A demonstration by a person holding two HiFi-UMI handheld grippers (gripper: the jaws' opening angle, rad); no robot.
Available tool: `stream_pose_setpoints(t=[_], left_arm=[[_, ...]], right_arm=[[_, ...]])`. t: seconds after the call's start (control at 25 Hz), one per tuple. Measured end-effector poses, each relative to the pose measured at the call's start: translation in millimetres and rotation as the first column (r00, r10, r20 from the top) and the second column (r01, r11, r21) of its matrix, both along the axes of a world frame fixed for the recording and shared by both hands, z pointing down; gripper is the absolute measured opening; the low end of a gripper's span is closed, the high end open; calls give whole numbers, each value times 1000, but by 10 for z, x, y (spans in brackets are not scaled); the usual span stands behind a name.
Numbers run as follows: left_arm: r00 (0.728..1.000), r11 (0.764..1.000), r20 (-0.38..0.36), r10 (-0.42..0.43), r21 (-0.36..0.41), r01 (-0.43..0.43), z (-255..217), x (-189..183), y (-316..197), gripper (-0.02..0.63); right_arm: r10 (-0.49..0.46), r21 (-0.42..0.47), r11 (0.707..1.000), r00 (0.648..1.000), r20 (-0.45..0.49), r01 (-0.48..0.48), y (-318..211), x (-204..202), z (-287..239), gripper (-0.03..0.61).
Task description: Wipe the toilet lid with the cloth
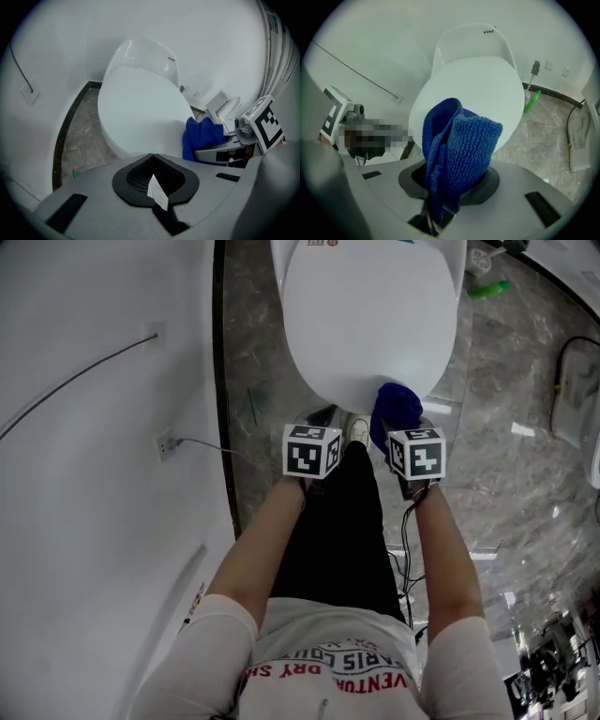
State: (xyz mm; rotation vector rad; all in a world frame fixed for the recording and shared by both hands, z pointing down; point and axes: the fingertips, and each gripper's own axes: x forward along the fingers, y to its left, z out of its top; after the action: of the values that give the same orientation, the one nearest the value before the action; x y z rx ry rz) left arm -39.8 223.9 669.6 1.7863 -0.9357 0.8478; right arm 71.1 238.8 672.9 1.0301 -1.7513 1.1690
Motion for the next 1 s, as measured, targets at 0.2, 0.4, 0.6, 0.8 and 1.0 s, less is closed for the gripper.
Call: stream_pose_setpoints(t=[0.2, 0.4, 0.6, 0.8, 1.0], left_arm=[[1000, 999, -9, 4, -40, -4, 255, 28, 15, 8], [1000, 999, -11, -17, -40, 17, 272, 23, 71, 8], [998, 997, 3, -56, -58, 56, 201, -60, 152, 8], [999, 998, 7, -51, -48, 51, -181, 40, 72, 8], [998, 996, -22, -60, 63, 61, -707, 115, -417, 8]], right_arm=[[7, 12, 1000, 1000, 15, -7, -13, -16, 199, 98], [15, 39, 999, 1000, 27, -16, 4, 9, 230, 98], [65, 12, 998, 996, 65, -66, -19, 13, 119, 98], [71, 27, 997, 994, 88, -74, -109, 34, -346, 98], [63, 112, 991, 990, 130, -78, -628, 34, -892, 98]])
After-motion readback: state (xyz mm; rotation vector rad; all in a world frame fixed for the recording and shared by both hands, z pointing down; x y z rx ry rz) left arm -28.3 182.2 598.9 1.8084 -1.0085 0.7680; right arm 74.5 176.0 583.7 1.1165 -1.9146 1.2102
